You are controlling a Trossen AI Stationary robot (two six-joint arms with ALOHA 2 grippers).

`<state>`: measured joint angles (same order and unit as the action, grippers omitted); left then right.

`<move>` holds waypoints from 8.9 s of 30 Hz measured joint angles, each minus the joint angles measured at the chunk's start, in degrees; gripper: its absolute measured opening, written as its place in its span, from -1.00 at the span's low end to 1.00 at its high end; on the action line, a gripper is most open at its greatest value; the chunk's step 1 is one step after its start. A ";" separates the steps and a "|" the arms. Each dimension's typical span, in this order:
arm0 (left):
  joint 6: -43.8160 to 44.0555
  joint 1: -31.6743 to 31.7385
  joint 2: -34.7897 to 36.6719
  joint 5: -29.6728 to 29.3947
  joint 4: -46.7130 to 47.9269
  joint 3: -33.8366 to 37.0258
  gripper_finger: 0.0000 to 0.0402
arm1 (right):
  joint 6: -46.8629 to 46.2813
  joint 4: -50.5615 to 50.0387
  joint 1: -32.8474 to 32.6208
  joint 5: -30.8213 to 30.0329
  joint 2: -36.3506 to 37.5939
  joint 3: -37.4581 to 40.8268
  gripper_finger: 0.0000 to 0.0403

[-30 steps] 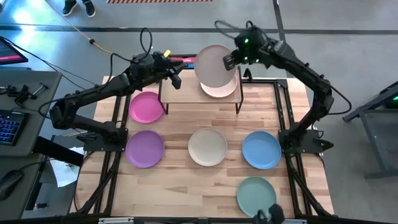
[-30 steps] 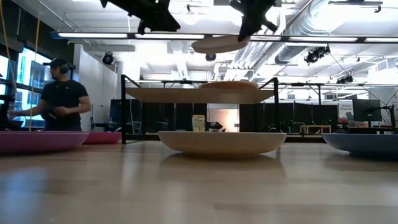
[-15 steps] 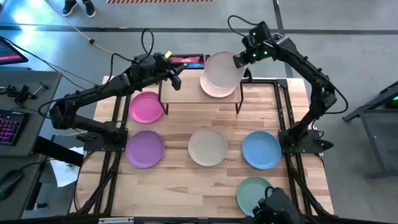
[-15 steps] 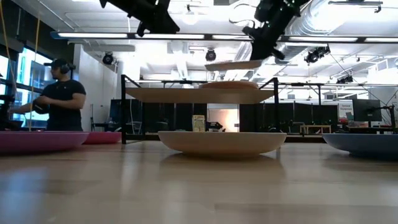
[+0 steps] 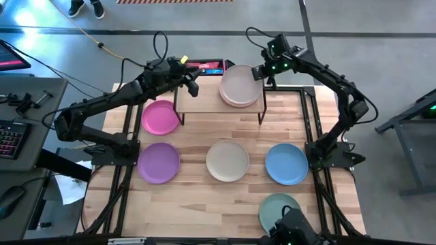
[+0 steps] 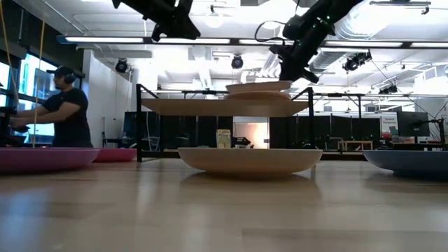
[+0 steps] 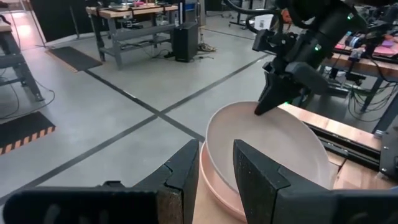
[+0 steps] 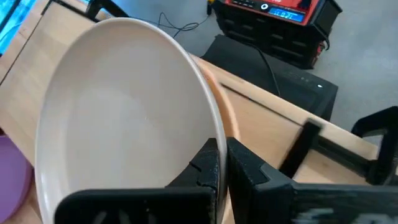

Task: Place and stack plates onto a shelf
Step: Stack the grey plate on top of the light brown stacked plates on the shelf, then stack the light blue plate on top of the gray stacked plates on the shelf

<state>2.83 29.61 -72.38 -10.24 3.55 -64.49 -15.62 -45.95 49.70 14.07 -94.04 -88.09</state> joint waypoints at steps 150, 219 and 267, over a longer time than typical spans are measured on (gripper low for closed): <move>24.09 -25.68 0.42 4.85 33.50 0.02 -0.55 | -20.43 8.89 -88.05 -10.43 -1.29 36.95 -0.96; -4.17 -2.95 0.39 5.68 35.19 0.02 -0.55 | -19.13 -0.11 -4.93 -3.03 7.75 -1.36 -1.00; 3.04 0.07 0.39 5.07 35.15 0.02 -0.55 | 1.05 -22.70 -1.98 0.24 -10.05 -16.90 -1.00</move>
<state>5.87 29.67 -71.99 -5.17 38.70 -64.47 -14.56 -68.64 47.73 14.30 -104.09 -104.99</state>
